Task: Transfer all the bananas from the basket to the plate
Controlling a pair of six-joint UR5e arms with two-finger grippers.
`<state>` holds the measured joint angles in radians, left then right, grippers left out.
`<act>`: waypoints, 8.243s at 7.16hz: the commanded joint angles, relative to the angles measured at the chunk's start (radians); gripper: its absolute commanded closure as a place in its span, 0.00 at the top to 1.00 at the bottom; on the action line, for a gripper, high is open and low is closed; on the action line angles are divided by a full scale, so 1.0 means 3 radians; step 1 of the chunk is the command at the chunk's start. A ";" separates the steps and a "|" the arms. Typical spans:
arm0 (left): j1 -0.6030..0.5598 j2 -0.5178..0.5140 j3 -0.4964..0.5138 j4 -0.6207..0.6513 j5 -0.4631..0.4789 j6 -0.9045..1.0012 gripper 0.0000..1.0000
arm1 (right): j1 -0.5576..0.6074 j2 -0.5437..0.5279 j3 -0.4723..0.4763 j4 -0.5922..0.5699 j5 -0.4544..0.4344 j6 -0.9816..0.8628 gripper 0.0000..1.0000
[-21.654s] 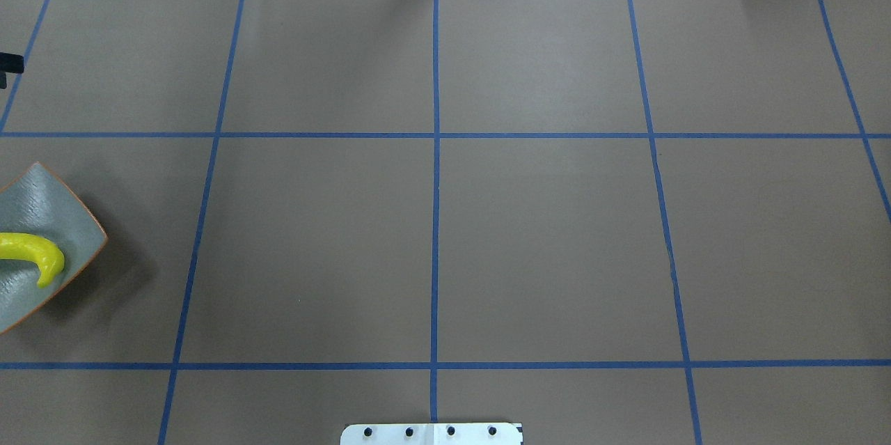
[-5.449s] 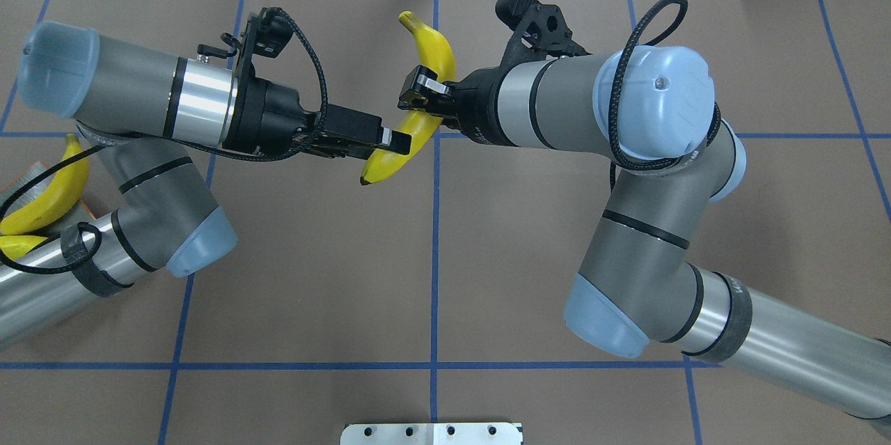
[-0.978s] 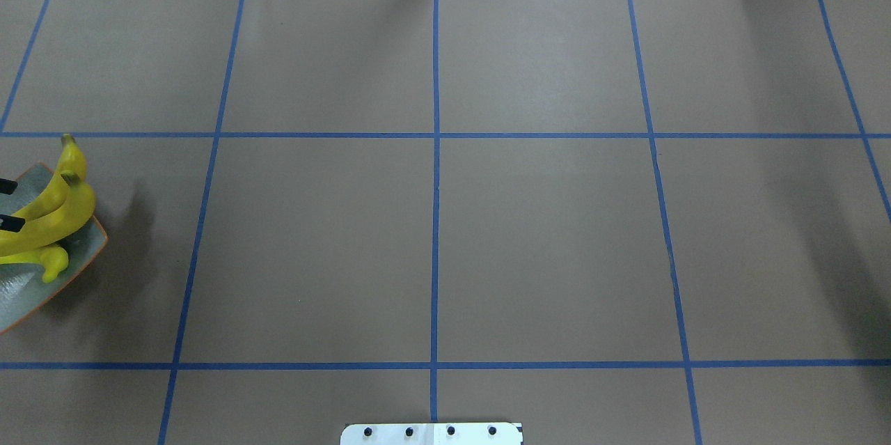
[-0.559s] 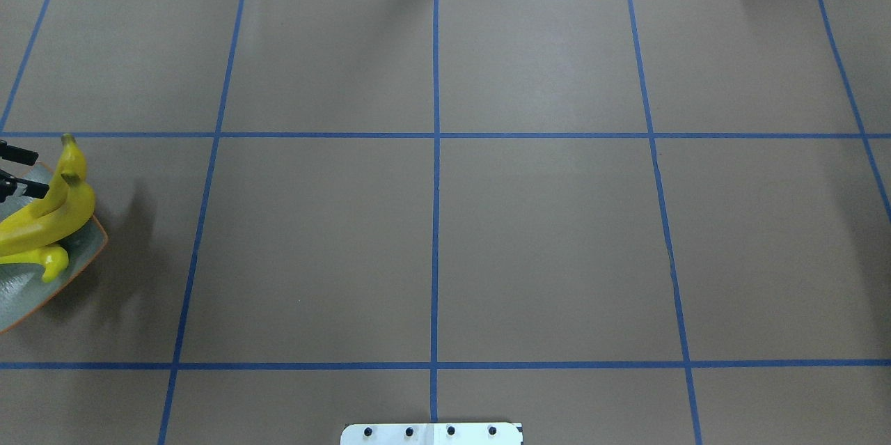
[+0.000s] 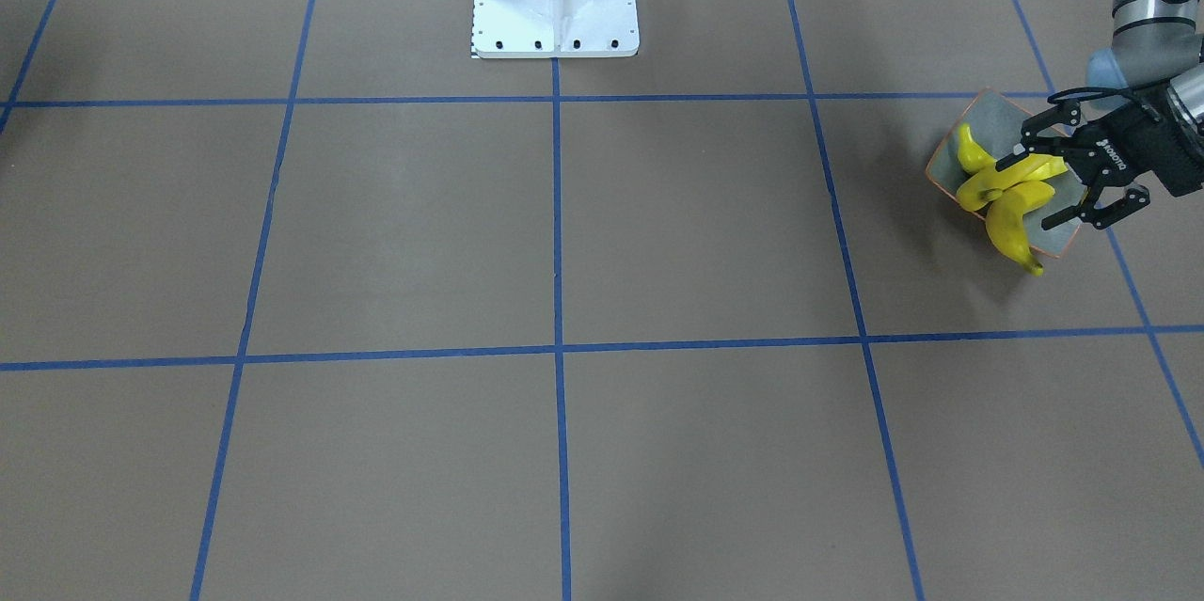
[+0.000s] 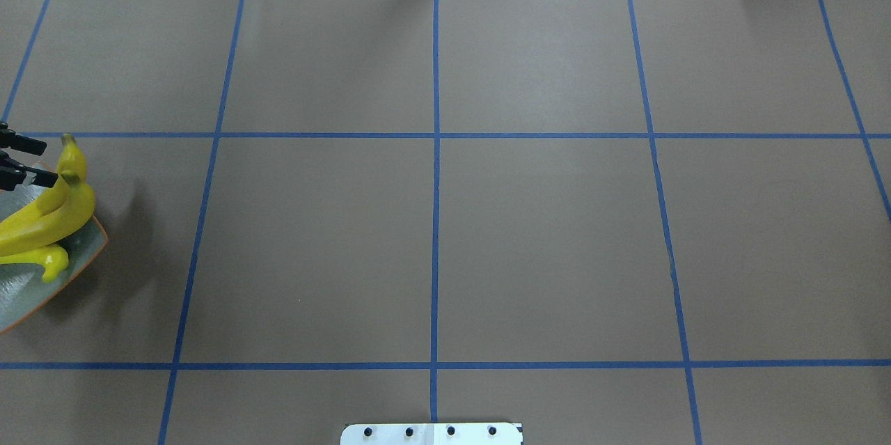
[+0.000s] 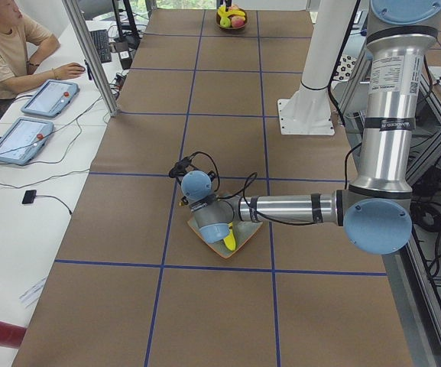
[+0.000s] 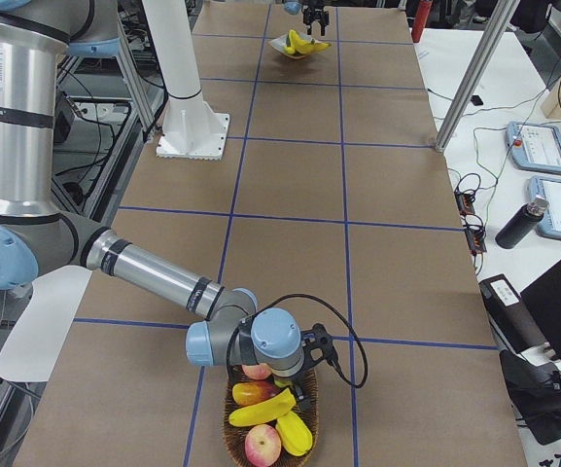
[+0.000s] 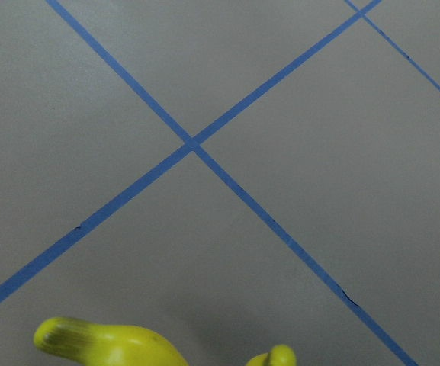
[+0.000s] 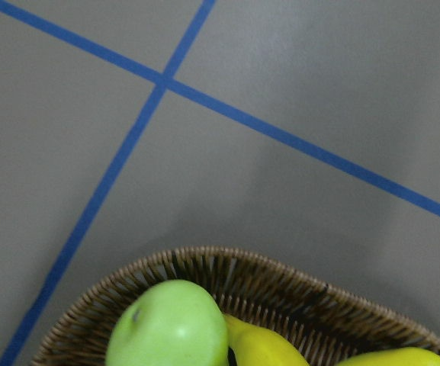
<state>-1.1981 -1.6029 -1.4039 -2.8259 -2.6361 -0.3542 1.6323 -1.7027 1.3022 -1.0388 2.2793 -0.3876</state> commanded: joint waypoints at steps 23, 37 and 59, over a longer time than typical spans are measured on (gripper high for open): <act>0.0000 -0.0112 0.0016 -0.0014 0.0002 -0.0193 0.99 | -0.0116 0.0122 0.1196 -0.0735 0.0045 0.1615 0.00; 0.1575 -0.1631 -0.0602 -0.0040 0.1731 -0.2613 0.99 | -0.2878 0.2847 0.1529 -0.1266 -0.1042 0.6506 0.00; 0.0211 0.0249 -0.0507 -0.0965 -0.0129 -0.1625 0.00 | -0.2322 0.1938 0.2005 -0.1272 -0.0899 0.5143 1.00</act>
<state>-1.0600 -1.5897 -1.5900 -3.1093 -2.5869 -0.9567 0.9079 -1.0907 1.9066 -1.4227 1.9932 1.2081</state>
